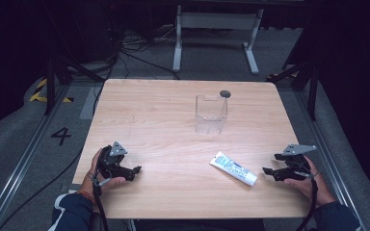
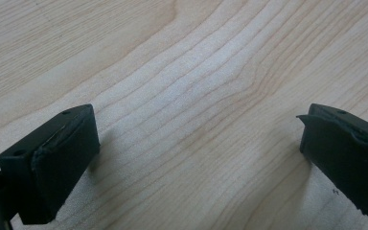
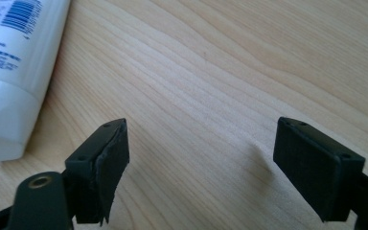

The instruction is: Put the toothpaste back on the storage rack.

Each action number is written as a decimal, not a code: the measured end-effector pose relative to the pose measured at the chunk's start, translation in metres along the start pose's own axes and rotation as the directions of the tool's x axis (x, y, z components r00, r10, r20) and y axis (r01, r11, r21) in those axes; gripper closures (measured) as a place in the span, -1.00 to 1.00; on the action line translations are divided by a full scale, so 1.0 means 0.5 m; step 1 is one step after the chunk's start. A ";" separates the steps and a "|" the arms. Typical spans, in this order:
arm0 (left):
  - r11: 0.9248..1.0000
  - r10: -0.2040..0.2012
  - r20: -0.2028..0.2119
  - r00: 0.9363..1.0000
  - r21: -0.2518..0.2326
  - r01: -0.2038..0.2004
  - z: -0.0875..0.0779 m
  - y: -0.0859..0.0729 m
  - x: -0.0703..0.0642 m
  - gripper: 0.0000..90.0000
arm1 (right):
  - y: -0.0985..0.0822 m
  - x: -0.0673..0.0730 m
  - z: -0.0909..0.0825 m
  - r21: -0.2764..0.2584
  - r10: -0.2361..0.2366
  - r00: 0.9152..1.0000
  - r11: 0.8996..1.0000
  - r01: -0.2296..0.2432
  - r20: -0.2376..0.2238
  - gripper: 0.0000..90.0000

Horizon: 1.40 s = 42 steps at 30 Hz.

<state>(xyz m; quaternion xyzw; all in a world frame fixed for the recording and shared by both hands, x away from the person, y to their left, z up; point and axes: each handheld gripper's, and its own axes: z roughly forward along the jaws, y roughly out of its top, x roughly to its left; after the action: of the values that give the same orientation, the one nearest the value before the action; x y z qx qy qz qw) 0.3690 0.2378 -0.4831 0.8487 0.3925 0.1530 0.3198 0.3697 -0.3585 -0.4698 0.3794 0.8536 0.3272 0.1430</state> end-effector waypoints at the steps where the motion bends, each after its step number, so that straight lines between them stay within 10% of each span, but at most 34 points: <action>1: 1.000 0.003 0.000 1.000 0.000 -0.003 0.000 0.000 0.000 -0.99 | 0.003 0.002 -0.004 -0.003 -0.007 1.000 1.000 0.007 -0.010 -0.51; 14: 1.000 0.000 0.001 1.000 0.000 0.000 0.000 0.000 0.000 -0.99 | 0.058 0.033 -0.044 -0.056 -0.067 0.997 0.996 0.064 -0.049 -0.45; 42: 1.000 -0.006 0.004 1.000 -0.002 0.006 -0.001 -0.002 -0.001 -0.99 | 0.139 0.092 0.007 0.017 -0.154 0.984 0.988 0.156 -0.091 -0.42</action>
<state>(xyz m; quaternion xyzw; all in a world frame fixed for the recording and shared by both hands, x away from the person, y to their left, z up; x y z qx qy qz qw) 0.3680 0.2380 -0.4833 0.8475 0.3944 0.1506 0.3218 0.3791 -0.2881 -0.4259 0.2986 0.8899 0.3213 0.1252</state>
